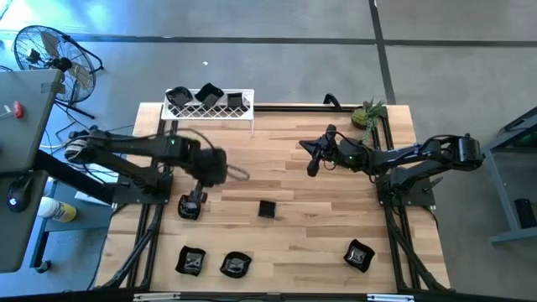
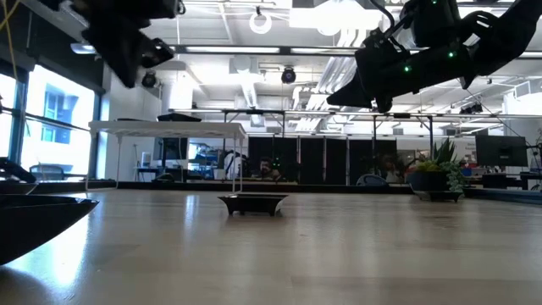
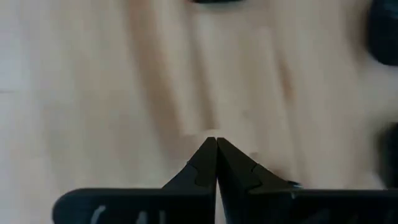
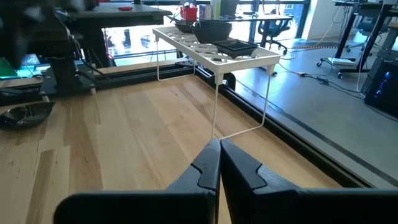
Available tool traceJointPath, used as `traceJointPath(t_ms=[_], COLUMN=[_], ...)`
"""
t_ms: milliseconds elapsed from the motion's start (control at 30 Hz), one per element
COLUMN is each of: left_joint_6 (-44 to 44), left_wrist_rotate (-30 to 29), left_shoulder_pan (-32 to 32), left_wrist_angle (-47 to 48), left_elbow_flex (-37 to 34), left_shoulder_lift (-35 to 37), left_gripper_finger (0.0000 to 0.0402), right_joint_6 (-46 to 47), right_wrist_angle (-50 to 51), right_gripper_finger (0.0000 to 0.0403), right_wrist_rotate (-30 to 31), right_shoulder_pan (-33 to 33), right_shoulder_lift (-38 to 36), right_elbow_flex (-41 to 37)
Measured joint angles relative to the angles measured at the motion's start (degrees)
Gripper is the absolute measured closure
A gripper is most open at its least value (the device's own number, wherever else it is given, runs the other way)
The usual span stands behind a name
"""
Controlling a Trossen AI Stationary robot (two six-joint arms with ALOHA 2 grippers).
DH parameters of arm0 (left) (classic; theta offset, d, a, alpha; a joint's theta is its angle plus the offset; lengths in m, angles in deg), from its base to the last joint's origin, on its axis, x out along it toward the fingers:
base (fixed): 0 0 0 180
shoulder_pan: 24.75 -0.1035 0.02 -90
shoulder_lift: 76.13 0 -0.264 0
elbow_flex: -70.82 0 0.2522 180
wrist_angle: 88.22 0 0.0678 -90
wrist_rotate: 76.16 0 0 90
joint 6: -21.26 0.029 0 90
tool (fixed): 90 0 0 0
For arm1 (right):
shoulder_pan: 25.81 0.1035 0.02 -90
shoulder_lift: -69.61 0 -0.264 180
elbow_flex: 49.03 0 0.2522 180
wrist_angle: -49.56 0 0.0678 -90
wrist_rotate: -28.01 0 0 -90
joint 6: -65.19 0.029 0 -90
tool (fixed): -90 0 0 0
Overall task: Pick & Place Mini shaped plates
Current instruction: Stack the black distorted square plate on top of the black distorted square plate on the shelf
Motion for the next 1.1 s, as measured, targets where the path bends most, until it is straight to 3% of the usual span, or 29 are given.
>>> traceJointPath(t_ms=[200,367,667,833,1100], left_joint_6=[-8.6,-19.3,-38.3,-42.9,-47.8], left_wrist_rotate=[7.9,9.5,12.5,16.8,21.4], left_shoulder_pan=[8.6,14.3,23.4,28.1,32.5], left_wrist_angle=[-6.8,-11.3,-12.4,-16.4,-21.7], left_elbow_flex=[-5.2,-7.7,-7.9,-7.9,-7.9], left_shoulder_lift=[0.0,-0.1,-7.6,-13.7,-21.2], left_gripper_finger=[0.0401,0.0395,0.0335,0.0311,0.0310], right_joint_6=[-0.3,-0.3,-0.3,-0.4,-1.6], right_wrist_angle=[0.0,0.0,0.4,0.5,1.3], right_gripper_finger=[0.0400,0.0396,0.0397,0.0395,0.0400], right_wrist_rotate=[0.0,0.0,-1.4,-3.1,-2.9], right_shoulder_pan=[0.0,0.0,0.0,0.0,0.0], right_shoulder_lift=[0.0,0.0,0.0,0.0,0.0], right_elbow_flex=[0.0,0.0,0.0,0.0,0.0])
